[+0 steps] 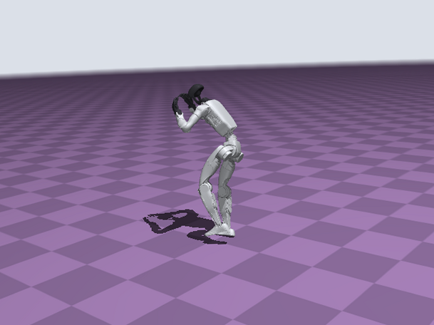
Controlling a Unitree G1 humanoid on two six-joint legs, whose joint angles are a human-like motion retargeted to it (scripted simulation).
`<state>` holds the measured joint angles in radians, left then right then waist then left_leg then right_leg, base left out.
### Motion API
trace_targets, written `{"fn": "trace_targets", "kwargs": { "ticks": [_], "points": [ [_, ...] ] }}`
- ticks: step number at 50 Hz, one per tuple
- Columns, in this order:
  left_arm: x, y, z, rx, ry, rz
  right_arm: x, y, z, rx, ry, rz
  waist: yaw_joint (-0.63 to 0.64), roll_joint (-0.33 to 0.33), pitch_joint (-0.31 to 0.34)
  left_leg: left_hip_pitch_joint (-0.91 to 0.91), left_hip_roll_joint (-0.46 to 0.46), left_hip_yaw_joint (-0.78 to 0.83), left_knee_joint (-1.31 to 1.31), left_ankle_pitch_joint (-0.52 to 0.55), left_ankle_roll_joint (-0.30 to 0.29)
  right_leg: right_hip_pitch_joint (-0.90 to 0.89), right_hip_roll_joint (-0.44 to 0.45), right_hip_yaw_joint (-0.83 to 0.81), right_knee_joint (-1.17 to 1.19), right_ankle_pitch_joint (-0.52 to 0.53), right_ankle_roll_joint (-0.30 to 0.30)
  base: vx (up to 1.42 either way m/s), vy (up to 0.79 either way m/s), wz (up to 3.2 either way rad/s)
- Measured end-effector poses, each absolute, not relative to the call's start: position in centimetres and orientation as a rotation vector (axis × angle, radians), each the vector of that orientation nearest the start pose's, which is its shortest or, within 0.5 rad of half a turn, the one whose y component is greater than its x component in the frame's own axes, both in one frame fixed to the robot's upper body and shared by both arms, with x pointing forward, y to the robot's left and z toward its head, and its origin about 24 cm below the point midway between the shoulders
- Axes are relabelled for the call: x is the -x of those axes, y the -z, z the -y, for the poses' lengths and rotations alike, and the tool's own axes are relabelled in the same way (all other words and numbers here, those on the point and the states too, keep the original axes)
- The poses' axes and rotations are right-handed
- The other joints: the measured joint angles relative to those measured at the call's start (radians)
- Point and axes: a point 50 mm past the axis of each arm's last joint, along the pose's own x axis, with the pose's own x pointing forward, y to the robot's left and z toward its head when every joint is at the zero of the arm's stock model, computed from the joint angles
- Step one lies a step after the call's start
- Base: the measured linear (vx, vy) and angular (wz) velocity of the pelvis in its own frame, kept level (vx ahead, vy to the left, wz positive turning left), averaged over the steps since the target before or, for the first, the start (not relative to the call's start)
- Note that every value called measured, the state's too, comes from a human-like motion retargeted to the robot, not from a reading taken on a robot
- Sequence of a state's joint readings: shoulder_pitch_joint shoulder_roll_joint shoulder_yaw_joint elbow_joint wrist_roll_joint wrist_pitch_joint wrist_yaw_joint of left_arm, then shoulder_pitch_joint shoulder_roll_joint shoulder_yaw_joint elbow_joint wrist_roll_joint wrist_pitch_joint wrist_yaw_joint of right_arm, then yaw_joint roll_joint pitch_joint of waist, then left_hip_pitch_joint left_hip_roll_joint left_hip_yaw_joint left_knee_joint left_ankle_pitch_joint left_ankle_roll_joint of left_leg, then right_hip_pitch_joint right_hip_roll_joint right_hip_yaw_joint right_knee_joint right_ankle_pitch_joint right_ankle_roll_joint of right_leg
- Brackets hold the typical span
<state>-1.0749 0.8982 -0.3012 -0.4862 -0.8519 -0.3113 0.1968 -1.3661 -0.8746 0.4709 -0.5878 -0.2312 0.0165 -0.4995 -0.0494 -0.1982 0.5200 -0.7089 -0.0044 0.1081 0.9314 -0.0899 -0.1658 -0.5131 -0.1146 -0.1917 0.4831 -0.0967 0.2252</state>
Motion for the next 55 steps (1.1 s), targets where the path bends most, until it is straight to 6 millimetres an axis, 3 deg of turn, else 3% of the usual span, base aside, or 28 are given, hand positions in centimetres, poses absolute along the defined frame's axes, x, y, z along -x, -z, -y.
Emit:
{"fn": "trace_targets", "kwargs": {
  "ticks": [3, 5, 7, 11, 13, 16, 19, 21, 25, 28, 30, 32, 35, 38, 42, 45, 48, 52, 55],
  "points": [
    [-18.8, -39.6, -11.9, 0.015, 0.708, 1.378, -14.5, -40.9, 6.6, 0.685, 0.020, 2.007, 0.074, 0.005, 0.000, 0.056, 0.053, -0.014, -0.385, 0.028, 0.013, 0.037, 0.075, 0.058, 0.041, -0.039, -0.010, 0.66, 0.10, -2.02],
    [-19.1, -39.1, -12.2, -0.026, 0.664, 1.389, -14.5, -40.3, 7.0, 0.662, 0.005, 2.011, 0.128, 0.062, 0.000, 0.111, 0.124, 0.001, -0.571, 0.017, -0.042, 0.120, 0.152, 0.075, 0.052, -0.078, -0.025, 0.77, 0.18, -1.95],
    [-19.0, -38.8, -12.2, -0.022, 0.657, 1.396, -14.6, -40.1, 7.3, 0.658, 0.003, 2.006, 0.167, 0.100, 0.000, 0.163, 0.136, -0.065, -0.750, 0.013, -0.074, 0.170, 0.206, 0.102, 0.074, -0.098, -0.027, 0.72, 0.22, -1.59],
    [-18.9, -38.7, -11.9, -0.023, 0.657, 1.406, -14.6, -39.9, 7.5, 0.662, -0.007, 1.999, 0.179, 0.143, 0.000, 0.216, 0.100, -0.252, -0.814, 0.085, -0.096, 0.166, 0.235, 0.106, 0.254, -0.105, -0.073, 0.63, 0.27, -0.94],
    [-18.9, -38.6, -11.6, -0.029, 0.642, 1.409, -14.5, -39.9, 7.9, 0.671, -0.002, 1.997, 0.178, 0.157, 0.000, 0.203, 0.104, -0.241, -0.722, 0.101, -0.082, 0.093, 0.214, 0.075, 0.437, -0.025, -0.080, 0.58, 0.19, -0.59],
    [-18.4, -38.9, -11.4, -0.022, 0.651, 1.430, -14.5, -40.1, 7.7, 0.710, 0.008, 1.999, 0.162, 0.141, 0.000, 0.149, 0.088, -0.189, -0.551, 0.020, -0.039, -0.092, 0.099, 0.011, 0.730, 0.144, -0.032, 0.54, 0.20, -0.57],
    [-18.1, -39.1, -11.5, -0.015, 0.652, 1.447, -14.3, -40.3, 7.7, 0.714, 0.029, 2.015, 0.138, 0.145, 0.000, 0.141, 0.092, -0.134, -0.467, -0.052, -0.019, -0.218, -0.035, -0.078, 0.830, 0.103, -0.090, 0.53, 0.19, -0.63],
    [-17.9, -39.0, -11.4, -0.018, 0.653, 1.460, -14.1, -40.4, 7.7, 0.712, 0.044, 2.030, 0.105, 0.159, 0.000, 0.152, 0.090, -0.108, -0.461, -0.067, -0.006, -0.272, -0.077, -0.114, 0.759, 0.052, -0.106, 0.47, 0.17, -0.35],
    [-17.8, -39.0, -11.3, -0.034, 0.644, 1.491, -14.0, -40.5, 7.5, 0.699, 0.066, 2.053, 0.033, 0.162, 0.000, 0.221, 0.075, -0.049, -0.514, -0.087, -0.009, -0.293, -0.087, -0.164, 0.357, 0.061, -0.026, 0.50, 0.08, -0.37],
    [-17.7, -39.0, -11.4, -0.045, 0.624, 1.509, -14.2, -40.4, 7.4, 0.697, 0.079, 2.058, -0.038, 0.134, 0.000, 0.303, 0.032, 0.000, -0.557, -0.110, -0.032, -0.206, -0.131, -0.299, -0.030, 0.059, 0.030, 0.59, -0.05, -0.17],
    [-17.6, -39.1, -11.6, -0.038, 0.607, 1.522, -14.1, -40.5, 7.5, 0.691, 0.095, 2.063, -0.052, 0.108, 0.000, 0.327, 0.035, 0.052, -0.526, -0.140, -0.056, -0.158, -0.110, -0.380, -0.231, 0.071, 0.037, 0.56, -0.26, -0.60],
    [-17.6, -39.0, -11.9, -0.051, 0.580, 1.531, -14.1, -40.5, 7.4, 0.680, 0.094, 2.068, -0.066, 0.083, 0.000, 0.334, 0.032, 0.104, -0.428, -0.164, -0.041, -0.093, -0.119, -0.446, -0.308, 0.112, 0.037, 0.63, -0.16, -0.72],
    [-17.3, -39.1, -12.4, -0.054, 0.545, 1.532, -13.8, -40.8, 7.3, 0.642, 0.096, 2.088, -0.078, 0.054, 0.000, 0.247, 0.062, 0.133, -0.145, -0.078, -0.017, -0.043, -0.129, -0.443, -0.304, 0.136, 0.000, 0.64, -0.12, -1.01],
    [-17.3, -38.9, -12.9, -0.018, 0.509, 1.512, -13.7, -40.9, 7.0, 0.615, 0.095, 2.093, -0.053, 0.024, 0.000, 0.099, 0.047, 0.037, 0.112, 0.128, -0.070, -0.064, -0.115, -0.333, -0.183, 0.108, 0.004, 0.60, -0.13, -1.72],
    [-17.0, -39.4, -13.7, -0.053, 0.517, 1.522, -13.8, -41.0, 5.8, 0.575, 0.030, 2.089, -0.021, -0.084, 0.000, -0.038, -0.054, -0.115, 0.218, 0.081, -0.095, -0.070, -0.071, -0.188, -0.075, 0.072, 0.036, 0.55, -0.19, -1.92],
    [-17.0, -39.4, -13.8, -0.074, 0.524, 1.520, -13.7, -41.0, 5.6, 0.564, 0.006, 2.088, 0.043, -0.118, 0.000, -0.082, -0.056, -0.208, 0.133, 0.030, -0.077, -0.034, 0.005, -0.115, -0.047, 0.041, 0.036, 0.58, -0.19, -1.94],
    [-16.9, -39.5, -13.7, -0.102, 0.540, 1.539, -13.7, -41.0, 5.6, 0.575, 0.000, 2.098, 0.110, -0.117, 0.000, -0.059, -0.030, -0.287, -0.126, -0.019, -0.083, 0.015, 0.089, -0.059, -0.052, 0.027, 0.036, 0.57, -0.11, -1.77],
    [-17.1, -39.4, -13.7, -0.102, 0.538, 1.544, -13.9, -40.8, 5.4, 0.554, -0.002, 2.086, 0.209, -0.083, 0.000, 0.045, 0.050, -0.318, -0.586, -0.027, -0.096, 0.121, 0.217, 0.018, -0.093, 0.015, 0.037, 0.60, -0.02, -1.88],
    [-17.5, -39.0, -13.7, -0.090, 0.536, 1.531, -14.3, -40.5, 5.5, 0.541, -0.003, 2.058, 0.252, -0.041, 0.000, 0.134, 0.059, -0.270, -0.783, -0.009, -0.096, 0.183, 0.258, 0.051, -0.054, -0.002, 0.037, 0.64, 0.25, -1.44]
  ]
}}
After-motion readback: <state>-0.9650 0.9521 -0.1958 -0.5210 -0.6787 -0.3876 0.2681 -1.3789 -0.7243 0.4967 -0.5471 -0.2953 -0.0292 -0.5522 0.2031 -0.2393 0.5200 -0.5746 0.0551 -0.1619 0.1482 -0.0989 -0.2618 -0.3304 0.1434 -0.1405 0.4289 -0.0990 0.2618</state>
